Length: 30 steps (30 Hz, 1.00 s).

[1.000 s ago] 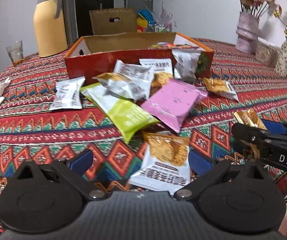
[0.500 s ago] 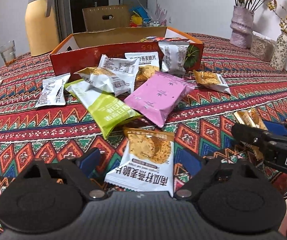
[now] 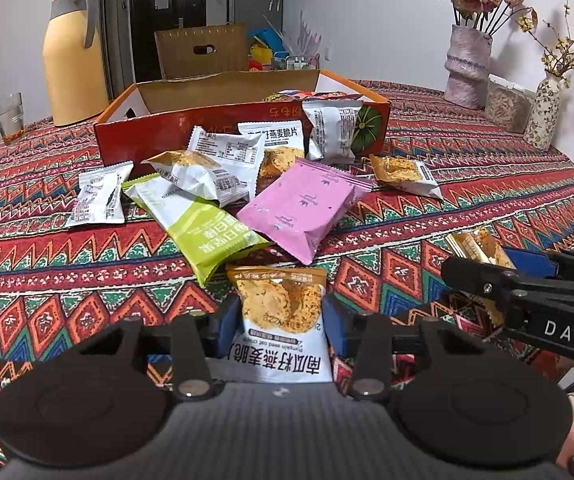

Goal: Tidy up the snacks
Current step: 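Carry both packets into the cardboard box and open both grippers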

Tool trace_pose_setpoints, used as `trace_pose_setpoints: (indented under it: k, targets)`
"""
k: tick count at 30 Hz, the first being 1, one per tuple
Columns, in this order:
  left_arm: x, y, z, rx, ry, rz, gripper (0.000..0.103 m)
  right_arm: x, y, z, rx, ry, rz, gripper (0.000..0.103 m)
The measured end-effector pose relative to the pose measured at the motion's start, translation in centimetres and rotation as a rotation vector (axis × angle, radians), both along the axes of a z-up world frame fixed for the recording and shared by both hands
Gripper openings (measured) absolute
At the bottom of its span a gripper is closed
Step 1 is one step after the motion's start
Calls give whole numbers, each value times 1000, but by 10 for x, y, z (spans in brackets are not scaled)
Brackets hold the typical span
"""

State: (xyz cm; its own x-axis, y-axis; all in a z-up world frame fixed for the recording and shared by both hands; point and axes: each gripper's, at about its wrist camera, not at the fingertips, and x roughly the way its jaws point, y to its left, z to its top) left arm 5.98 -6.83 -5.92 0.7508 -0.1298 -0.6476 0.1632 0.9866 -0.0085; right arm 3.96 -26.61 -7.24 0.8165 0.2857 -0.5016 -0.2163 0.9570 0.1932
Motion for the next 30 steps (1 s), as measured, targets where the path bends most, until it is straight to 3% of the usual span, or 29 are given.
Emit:
trace_pose_setpoints:
  k: [19, 30]
  targets:
    - [-5, 16, 30, -32, -101, -4, 45, 10, 20, 20, -41, -51, 15, 51]
    - [15, 26, 57, -54, -173, 6, 45, 32, 34, 39, -63, -93, 14, 51]
